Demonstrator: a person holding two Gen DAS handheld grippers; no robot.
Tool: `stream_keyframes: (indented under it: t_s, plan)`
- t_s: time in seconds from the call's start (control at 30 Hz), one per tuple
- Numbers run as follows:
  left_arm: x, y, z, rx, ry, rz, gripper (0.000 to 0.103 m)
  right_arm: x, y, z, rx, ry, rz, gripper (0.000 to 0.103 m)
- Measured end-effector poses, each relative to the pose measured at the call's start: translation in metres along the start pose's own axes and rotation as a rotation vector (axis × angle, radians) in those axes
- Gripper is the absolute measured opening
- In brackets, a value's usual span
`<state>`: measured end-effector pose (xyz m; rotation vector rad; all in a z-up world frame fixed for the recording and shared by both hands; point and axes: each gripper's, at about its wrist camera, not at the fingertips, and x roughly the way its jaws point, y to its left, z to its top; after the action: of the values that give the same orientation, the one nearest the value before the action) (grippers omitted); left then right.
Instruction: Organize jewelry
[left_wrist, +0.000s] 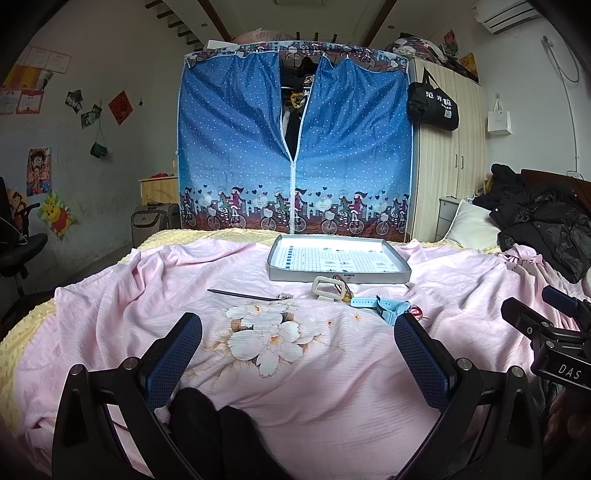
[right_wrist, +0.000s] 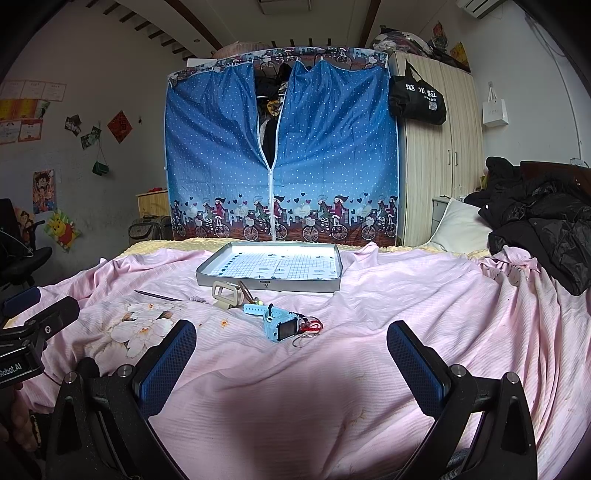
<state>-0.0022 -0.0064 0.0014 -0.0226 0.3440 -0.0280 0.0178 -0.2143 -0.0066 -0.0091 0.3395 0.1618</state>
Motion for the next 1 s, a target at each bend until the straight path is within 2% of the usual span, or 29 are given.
stream_keyframes:
  t_s: [1.0]
  plan:
    - [0.0013,-0.0022,-0.0009,0.006,0.005,-0.006,0.101,0.0003,-0.0008,-0.0005,0.004,0.001,0.002,0.103]
